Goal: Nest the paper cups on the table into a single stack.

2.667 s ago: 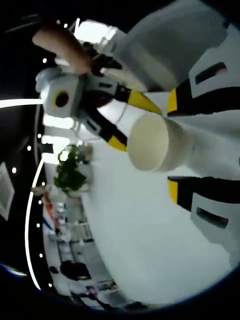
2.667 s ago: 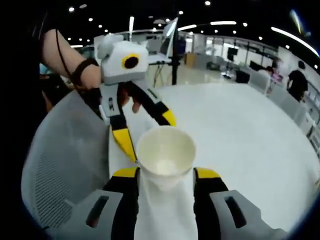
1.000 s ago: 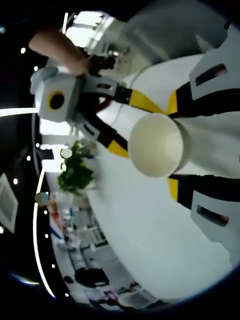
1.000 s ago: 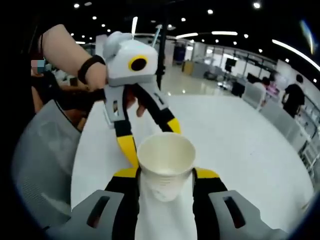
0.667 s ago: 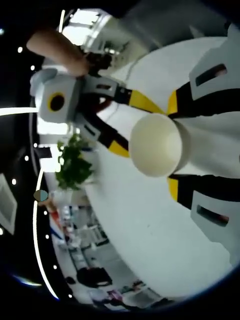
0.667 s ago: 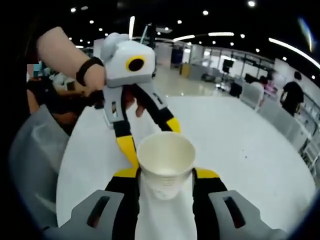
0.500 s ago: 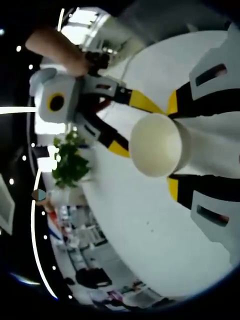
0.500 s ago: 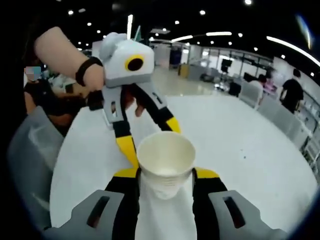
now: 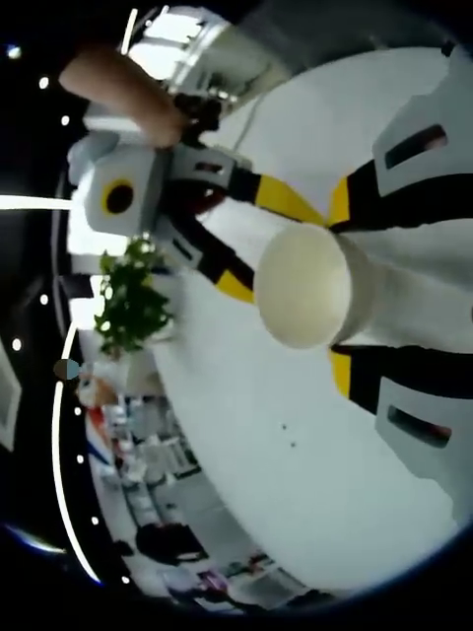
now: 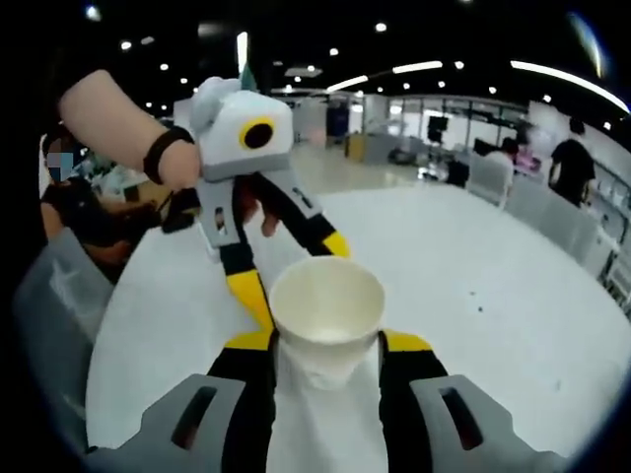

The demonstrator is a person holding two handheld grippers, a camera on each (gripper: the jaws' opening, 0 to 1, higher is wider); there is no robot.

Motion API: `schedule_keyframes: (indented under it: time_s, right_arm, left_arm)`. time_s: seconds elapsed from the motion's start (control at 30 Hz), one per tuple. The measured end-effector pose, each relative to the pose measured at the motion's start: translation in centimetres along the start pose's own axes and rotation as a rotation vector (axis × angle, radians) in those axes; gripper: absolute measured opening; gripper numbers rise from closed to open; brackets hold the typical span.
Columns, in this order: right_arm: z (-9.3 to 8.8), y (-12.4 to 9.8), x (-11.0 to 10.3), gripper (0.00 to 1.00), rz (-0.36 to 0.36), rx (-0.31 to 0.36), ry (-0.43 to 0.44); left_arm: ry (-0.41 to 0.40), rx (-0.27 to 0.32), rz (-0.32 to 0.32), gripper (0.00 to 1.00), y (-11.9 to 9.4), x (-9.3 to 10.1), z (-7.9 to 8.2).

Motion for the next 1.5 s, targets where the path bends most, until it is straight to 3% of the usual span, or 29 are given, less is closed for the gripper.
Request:
schedule_keyframes:
  time_s: [0.3, 0.53, 0.67, 1.13, 1.37, 1.5]
  right_arm:
    - [-0.6, -0.9, -1.4, 0.40, -0.023, -0.019, 0.003]
    - [-0.8, -3.0, -3.4, 0.40, -0.055, -0.016, 0.012]
    - [-0.6, -4.5, -4.9, 0.40, -0.075, -0.010, 0.016]
    - [0.8, -11.0, -9.5, 0.46, -0.216, 0.055, 0.024]
    - [-0.2, -13.1, -11.8, 0.54, -0.269, 0.062, 0.071]
    - [-1.0, -14.3, -12.8, 0.69, -0.292, 0.054, 0.093]
  left_arm:
    - [-0.037, 0.002, 0.017, 0.42, -1.5, 0.6, -0.3]
    - [-0.052, 0.020, 0.084, 0.42, -5.3, 0.8, 0.0]
    - [-0.096, 0.070, 0.137, 0.44, -7.4, 1.2, 0.5]
    - [-0.127, 0.154, 0.222, 0.56, -14.8, 6.5, 0.3]
    - [-0.140, 0.181, 0.257, 0.63, -18.1, 9.2, -0.7]
    - [-0.167, 0.189, 0.285, 0.74, -19.5, 10.3, -1.6]
Point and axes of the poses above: the point that each gripper's makers call its tool centre point, and the gripper's own axes: y roughly forward along the fingers, x roughly to its right, z roughly out of its top, the point moved 2 cm from there along -y, roughly backward along the fingers, and after that the axes turned 4 degrees about y, right-handed, at the moved point
